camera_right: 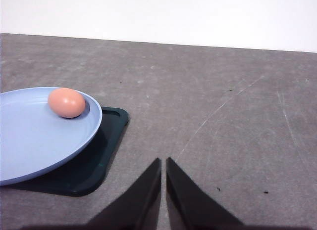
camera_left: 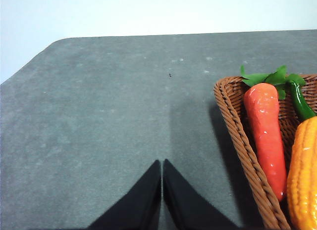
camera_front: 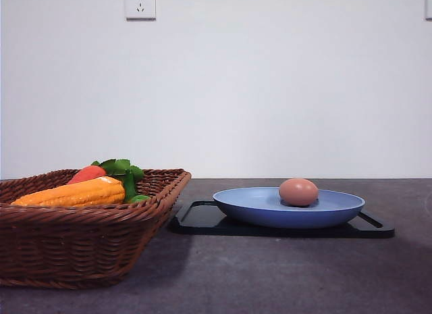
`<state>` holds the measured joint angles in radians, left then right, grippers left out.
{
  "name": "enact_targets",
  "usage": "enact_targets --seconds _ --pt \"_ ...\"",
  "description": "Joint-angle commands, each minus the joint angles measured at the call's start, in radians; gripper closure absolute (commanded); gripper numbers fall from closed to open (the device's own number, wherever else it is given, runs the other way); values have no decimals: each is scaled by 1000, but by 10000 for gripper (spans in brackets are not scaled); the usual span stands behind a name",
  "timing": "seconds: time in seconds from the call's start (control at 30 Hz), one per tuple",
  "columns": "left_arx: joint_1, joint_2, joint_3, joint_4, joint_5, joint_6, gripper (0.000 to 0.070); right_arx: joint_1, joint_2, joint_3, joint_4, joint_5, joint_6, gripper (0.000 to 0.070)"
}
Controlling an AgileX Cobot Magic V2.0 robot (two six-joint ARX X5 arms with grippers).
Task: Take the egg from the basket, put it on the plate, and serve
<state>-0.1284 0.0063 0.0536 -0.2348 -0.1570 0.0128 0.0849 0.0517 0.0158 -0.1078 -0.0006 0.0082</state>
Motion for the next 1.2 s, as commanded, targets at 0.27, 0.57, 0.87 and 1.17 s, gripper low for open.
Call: enact_targets --seconds 0.27,0.57,0.87,1.17 --pt "1 0 -15 -4 -1 2 700 0 -3 -6 10 2 14 700" --pt "1 0 -15 -4 -1 2 700 0 -3 -6 10 2 14 700" --pt "1 0 -15 -4 -1 2 700 0 -2 -6 10 1 14 700" --pt "1 0 -15 -4 -1 2 700 0 -3 -6 10 2 14 700"
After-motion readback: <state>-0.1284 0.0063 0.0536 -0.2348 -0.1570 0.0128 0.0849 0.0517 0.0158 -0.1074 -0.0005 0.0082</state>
